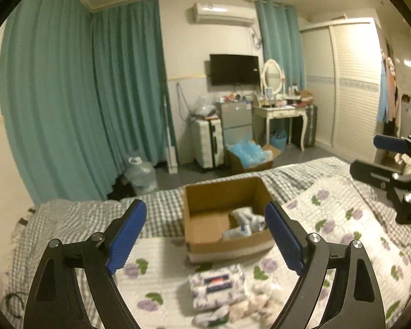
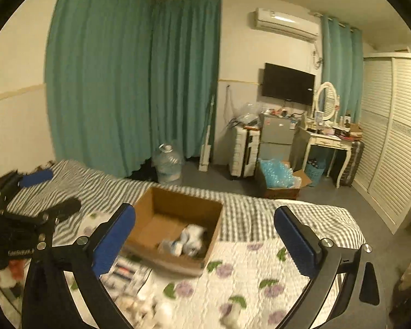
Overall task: Organize soft objects
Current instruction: 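Grasp the white socks with green band with left tool while right grasps white glove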
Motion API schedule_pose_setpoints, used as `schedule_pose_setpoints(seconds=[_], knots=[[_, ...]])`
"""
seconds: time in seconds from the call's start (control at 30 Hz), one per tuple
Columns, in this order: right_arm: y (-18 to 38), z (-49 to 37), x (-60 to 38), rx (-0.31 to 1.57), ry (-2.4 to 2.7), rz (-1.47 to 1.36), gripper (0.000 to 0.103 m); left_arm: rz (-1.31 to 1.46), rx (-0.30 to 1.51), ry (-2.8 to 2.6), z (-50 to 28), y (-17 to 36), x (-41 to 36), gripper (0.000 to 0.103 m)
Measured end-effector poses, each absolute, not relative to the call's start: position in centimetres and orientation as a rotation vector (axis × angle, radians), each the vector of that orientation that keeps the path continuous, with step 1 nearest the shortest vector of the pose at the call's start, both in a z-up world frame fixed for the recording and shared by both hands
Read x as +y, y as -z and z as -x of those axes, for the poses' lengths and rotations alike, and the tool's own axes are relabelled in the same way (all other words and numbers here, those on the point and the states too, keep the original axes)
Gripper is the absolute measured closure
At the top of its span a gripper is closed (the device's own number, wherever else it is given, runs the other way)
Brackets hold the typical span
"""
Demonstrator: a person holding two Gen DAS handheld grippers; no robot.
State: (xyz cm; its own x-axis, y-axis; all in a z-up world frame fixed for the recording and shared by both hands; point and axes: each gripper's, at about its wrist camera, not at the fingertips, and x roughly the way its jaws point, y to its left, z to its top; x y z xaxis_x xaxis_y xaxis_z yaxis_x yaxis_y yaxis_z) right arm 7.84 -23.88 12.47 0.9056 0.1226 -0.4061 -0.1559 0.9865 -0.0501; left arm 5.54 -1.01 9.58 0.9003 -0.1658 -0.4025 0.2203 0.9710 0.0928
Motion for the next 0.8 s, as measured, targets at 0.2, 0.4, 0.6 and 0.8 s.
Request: schedule_pose_setpoints(seconds=[0.2, 0.4, 0.6, 0.8], knots=[[-8.2, -3.7, -21.4, 0.453, -0.167, 0.108, 0.001, -0.096, 0.463, 0.159, -3.1, -5.0, -0.1, 0.014], [0.0, -3.5, -20.5, 0.577, -0.19, 0.024, 0.001, -0.069, 0.599, 0.134, -3.6, 3.1, 0.1, 0.014], [8.5, -5.2, -20.0, 0.742, -0.219, -0.008, 0.001, -0.056, 0.725, 0.129, -3.7, 9.6, 0.1, 0.014], [14.8, -6.9, -18.0, 0.894, -0.249, 0.024, 0.002, -0.079, 0.801, 0.112, -4.5, 12.4, 0.1, 0.016]])
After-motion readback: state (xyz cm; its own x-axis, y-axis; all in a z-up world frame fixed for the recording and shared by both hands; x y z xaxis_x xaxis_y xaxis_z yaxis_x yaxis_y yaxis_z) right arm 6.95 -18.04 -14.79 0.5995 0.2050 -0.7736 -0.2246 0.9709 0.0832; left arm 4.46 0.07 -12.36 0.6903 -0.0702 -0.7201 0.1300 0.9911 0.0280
